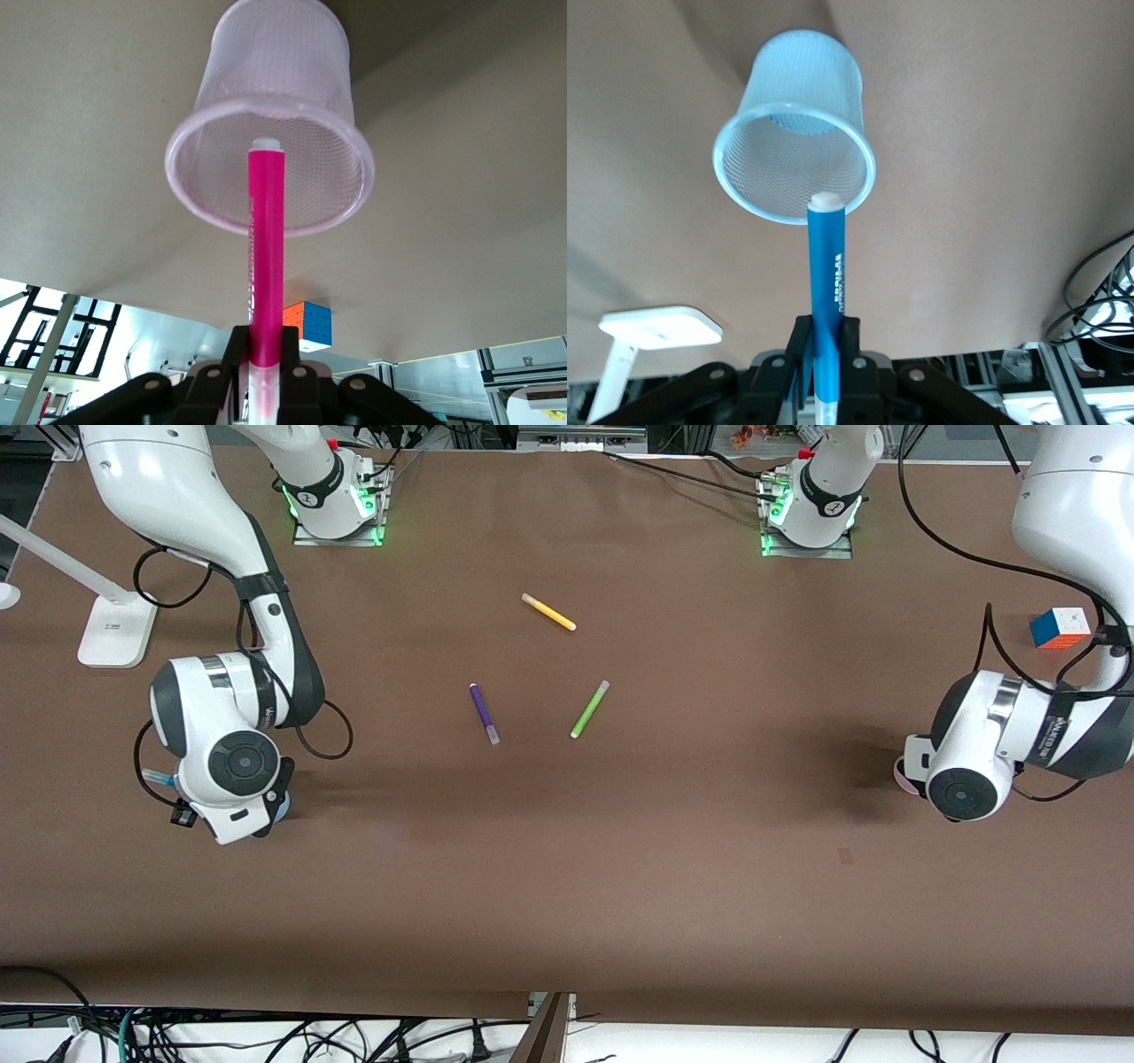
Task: Place pink and blue markers in matching cups
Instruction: 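Carry the blue marker with the right gripper over the blue cup, then drop the pink marker into the pink cup while the right gripper drops the blue marker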
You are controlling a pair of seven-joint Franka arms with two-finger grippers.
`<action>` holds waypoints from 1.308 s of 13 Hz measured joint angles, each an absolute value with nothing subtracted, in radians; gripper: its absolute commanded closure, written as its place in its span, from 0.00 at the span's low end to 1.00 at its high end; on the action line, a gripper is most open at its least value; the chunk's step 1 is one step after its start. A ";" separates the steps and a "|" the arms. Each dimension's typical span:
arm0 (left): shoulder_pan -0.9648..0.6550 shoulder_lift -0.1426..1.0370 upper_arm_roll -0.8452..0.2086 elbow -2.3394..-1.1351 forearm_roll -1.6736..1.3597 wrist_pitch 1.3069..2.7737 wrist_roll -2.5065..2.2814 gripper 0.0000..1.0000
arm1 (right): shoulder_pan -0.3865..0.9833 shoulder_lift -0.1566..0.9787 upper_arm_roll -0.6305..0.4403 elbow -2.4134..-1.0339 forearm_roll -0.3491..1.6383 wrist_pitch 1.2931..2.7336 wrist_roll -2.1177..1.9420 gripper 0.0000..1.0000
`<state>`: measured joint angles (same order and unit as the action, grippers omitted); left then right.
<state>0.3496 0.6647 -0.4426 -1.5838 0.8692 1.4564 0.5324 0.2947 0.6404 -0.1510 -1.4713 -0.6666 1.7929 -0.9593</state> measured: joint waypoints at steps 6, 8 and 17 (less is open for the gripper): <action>0.323 0.673 -0.452 -1.535 0.871 1.454 0.491 0.00 | 0.317 0.690 -0.148 -1.511 -0.818 1.793 -0.965 1.00; 0.313 0.640 -0.496 -1.498 0.822 1.452 0.430 0.00 | 0.341 0.704 -0.146 -1.519 -0.846 1.793 -0.965 1.00; 0.328 0.482 -0.548 -1.232 0.241 1.461 0.038 0.00 | 0.383 0.741 -0.148 -1.544 -0.887 1.794 -0.965 0.01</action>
